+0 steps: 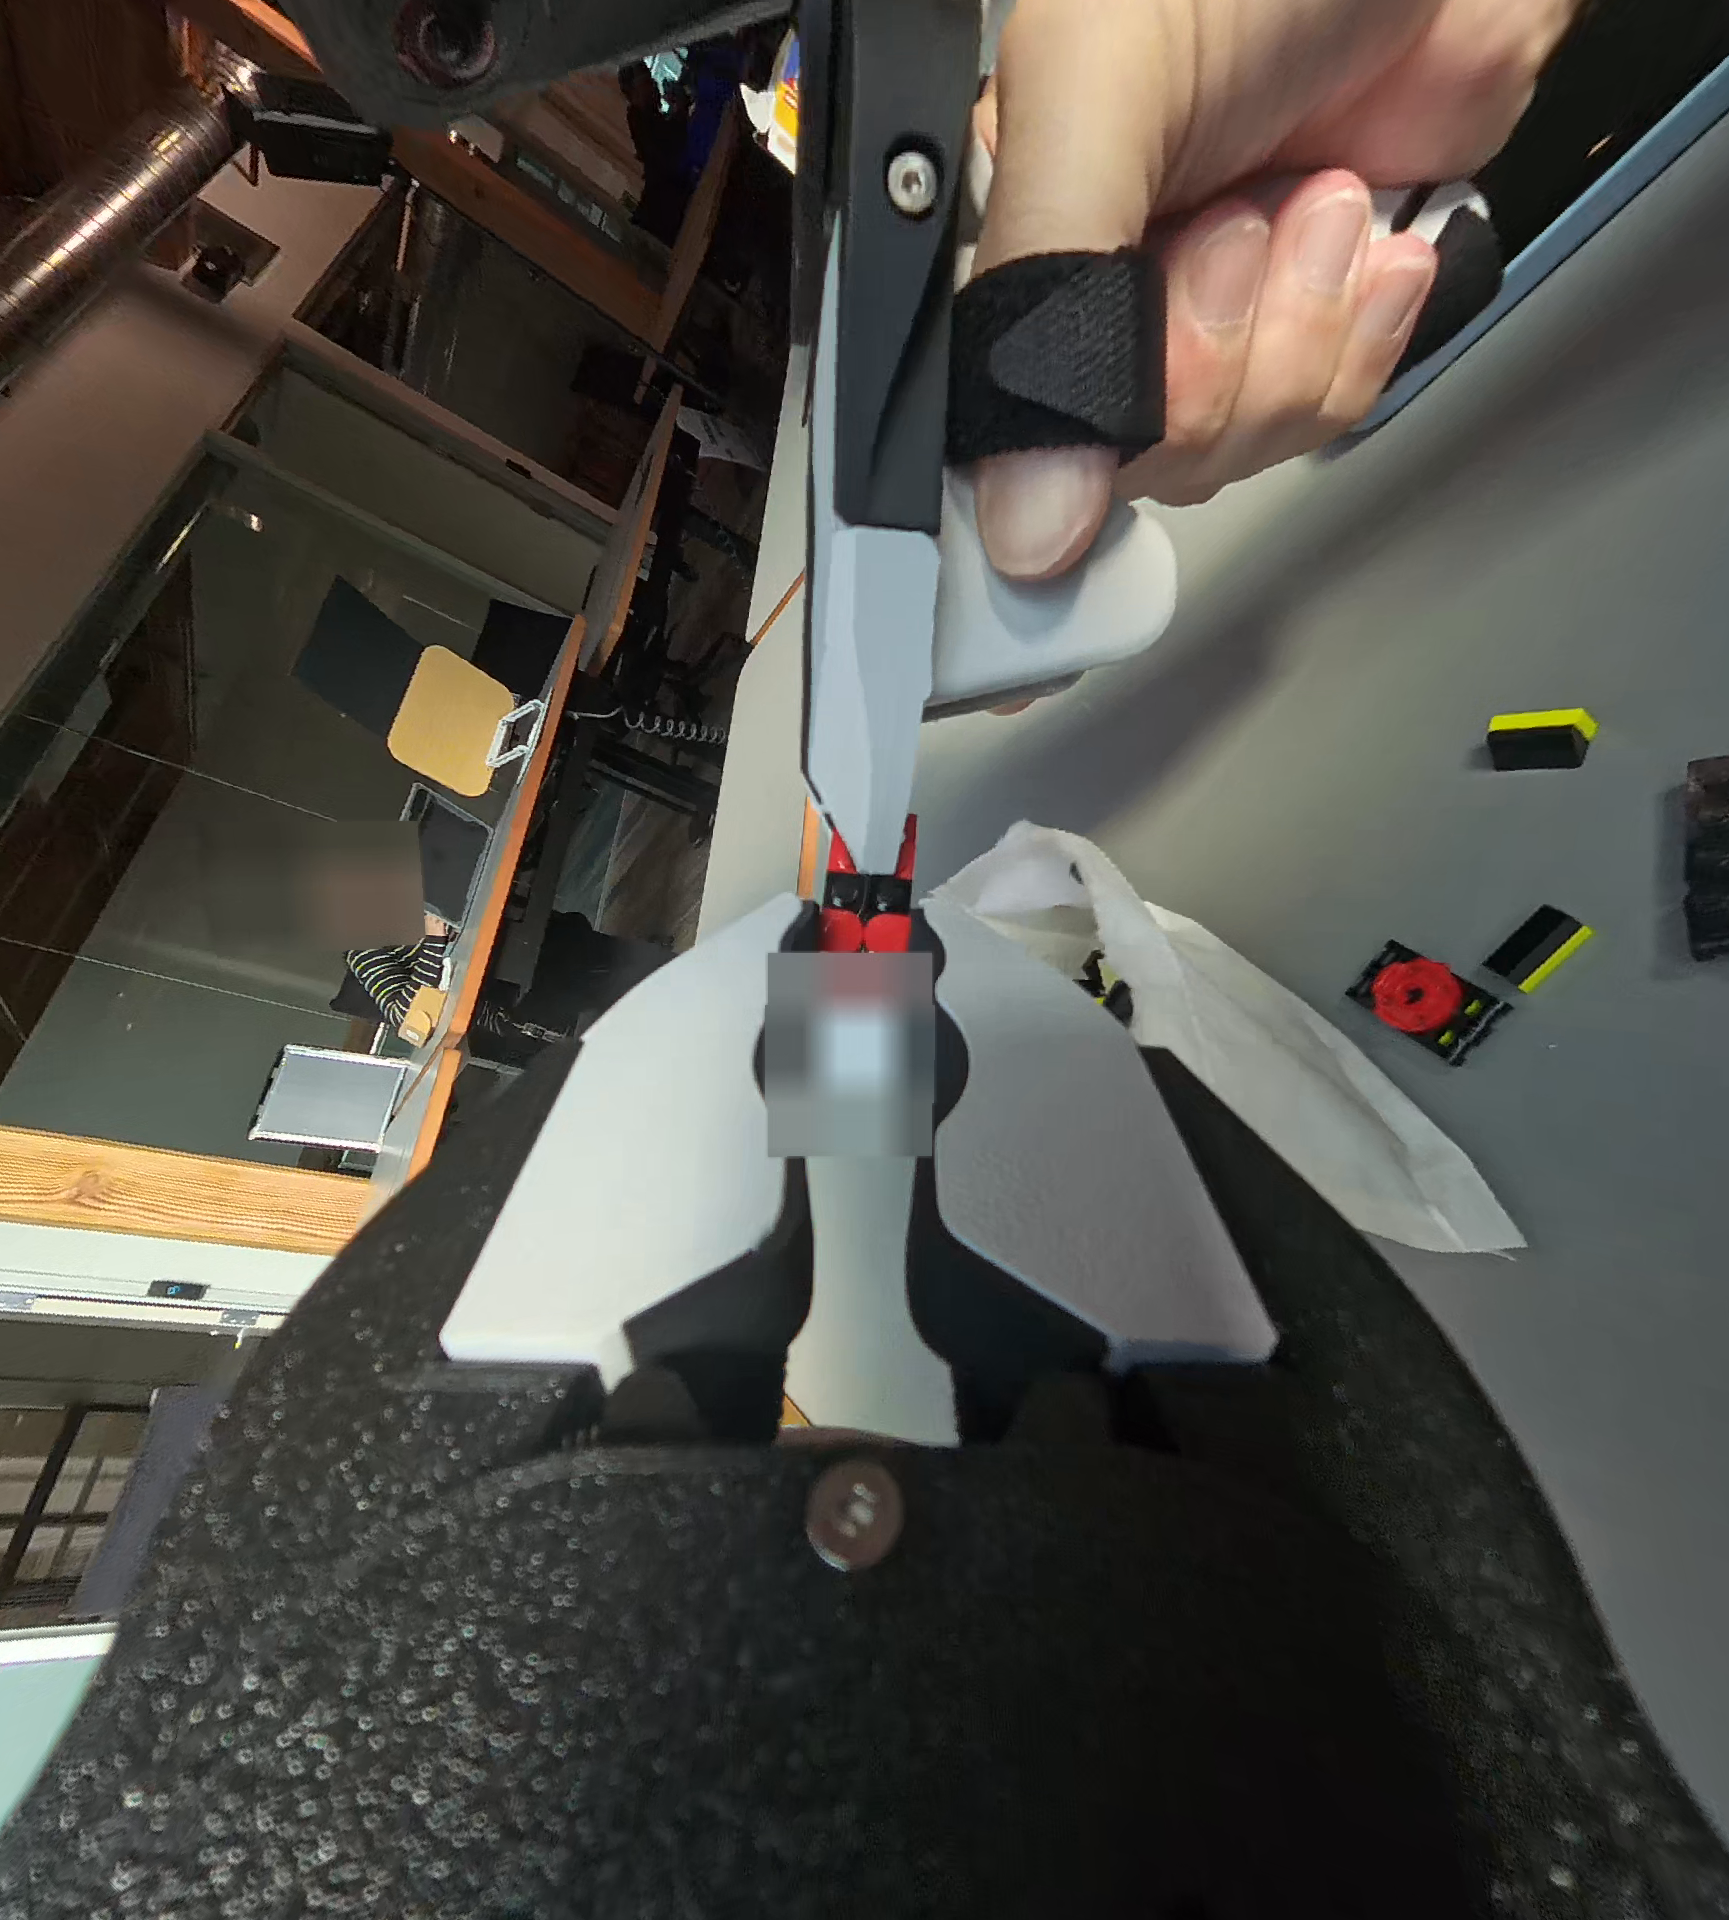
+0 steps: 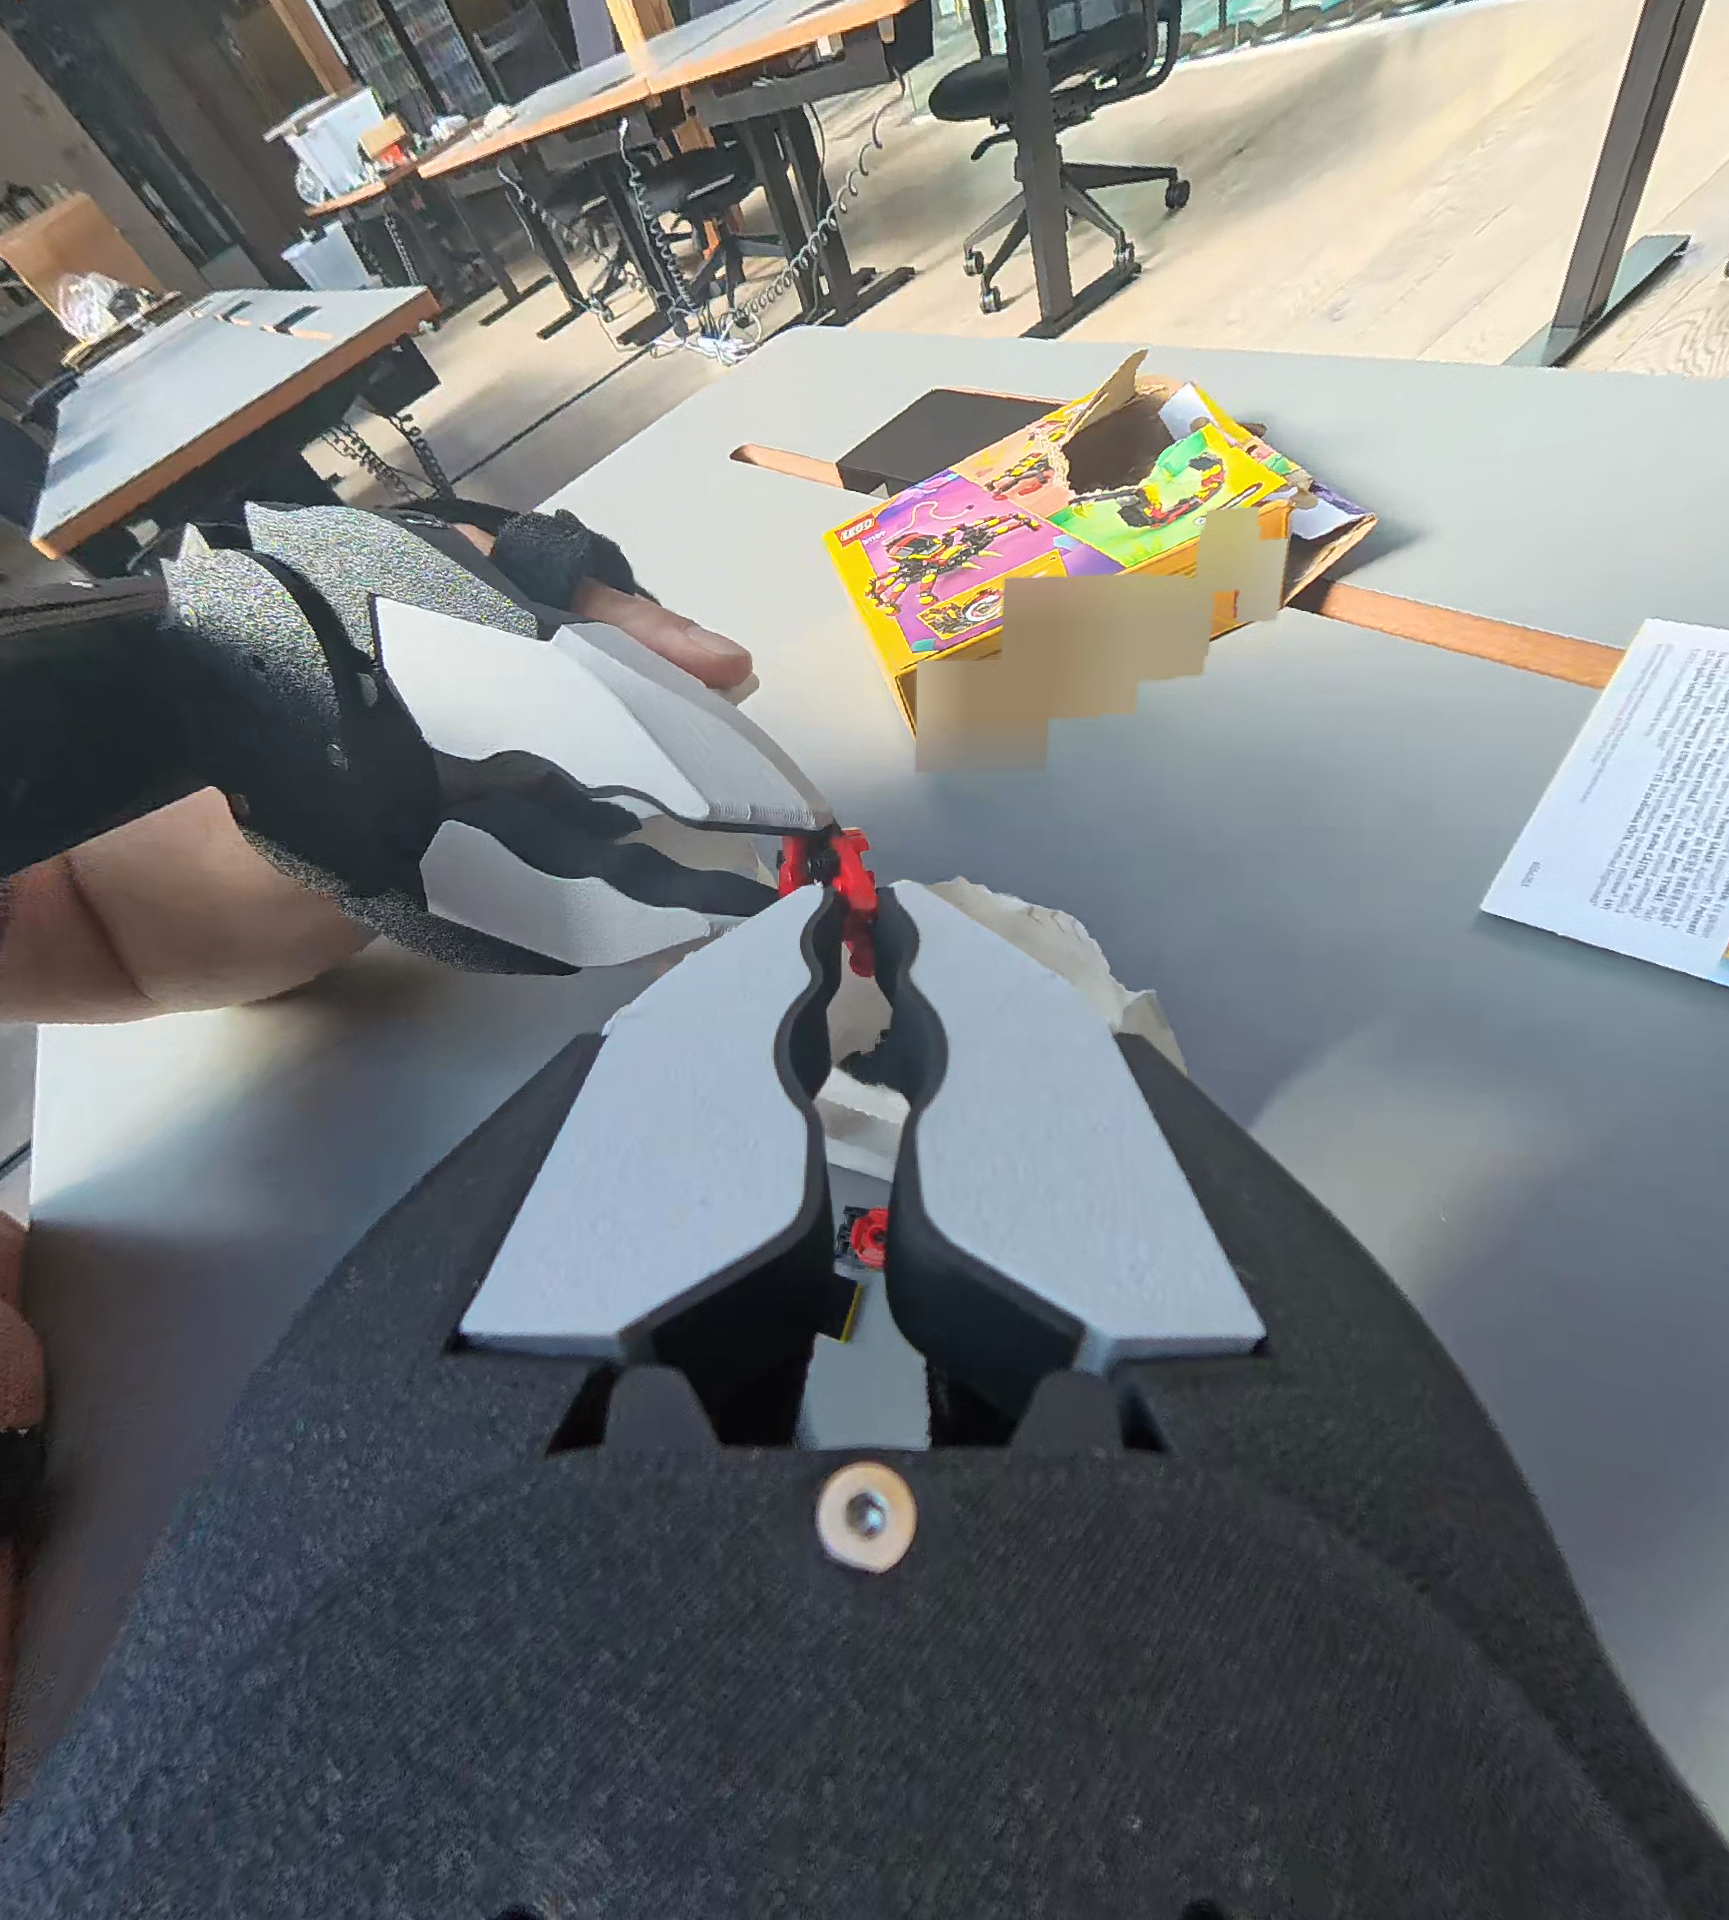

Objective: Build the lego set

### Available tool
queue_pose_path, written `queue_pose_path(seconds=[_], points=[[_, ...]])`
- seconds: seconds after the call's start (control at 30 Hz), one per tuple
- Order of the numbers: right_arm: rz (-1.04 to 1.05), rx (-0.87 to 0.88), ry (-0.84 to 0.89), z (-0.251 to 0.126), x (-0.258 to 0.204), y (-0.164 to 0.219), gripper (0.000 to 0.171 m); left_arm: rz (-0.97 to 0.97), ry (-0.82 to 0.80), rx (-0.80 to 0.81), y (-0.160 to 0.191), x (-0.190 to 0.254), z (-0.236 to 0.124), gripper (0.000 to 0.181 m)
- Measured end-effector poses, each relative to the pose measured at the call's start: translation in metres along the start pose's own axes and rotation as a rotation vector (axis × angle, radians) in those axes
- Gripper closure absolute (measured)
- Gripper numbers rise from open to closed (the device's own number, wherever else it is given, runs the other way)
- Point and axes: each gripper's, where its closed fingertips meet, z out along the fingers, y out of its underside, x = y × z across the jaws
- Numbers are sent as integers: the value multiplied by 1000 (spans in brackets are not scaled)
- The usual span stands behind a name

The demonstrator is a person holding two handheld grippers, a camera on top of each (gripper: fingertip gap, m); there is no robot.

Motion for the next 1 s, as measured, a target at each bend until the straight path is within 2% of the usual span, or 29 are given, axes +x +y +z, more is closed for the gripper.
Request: queue_pose_path(seconds=[0.3, 0.67, 0.7, 0.73, 0.77, 0.83, 0.87, 0.93, 1.0], points=[[-32, 62, -23, -4, -7, -11, 165, -478, 104, 221, -10, -11, -10, 167], [-33, 91, -39, -5, -10, -16, 165, -585, 126, 308, -16, -14, -12, 167], [-50, 91, -19, -5, -9, -17, 165, -618, 133, 318, -16, -14, -12, 166], [-70, 72, 72, -5, 2, -15, 167, -680, 134, 381, -20, -21, -17, 181], [-117, 47, 182, -10, 21, -9, 167, -758, 128, 472, -27, -35, -26, 181], [-71, 136, 96, -21, 12, -23, 167, -692, 68, 392, -12, -44, -25, 181], [-107, 138, 139, -22, 14, -27, 167, -689, 72, 362, -7, -40, -20, 181], [-93, 69, 118, -7, 12, -13, 167, -697, 100, 359, -10, -36, -15, 181], [-71, 56, 82, -3, 9, -9, 167, -625, 145, 315, -11, -27, -11, 181]])
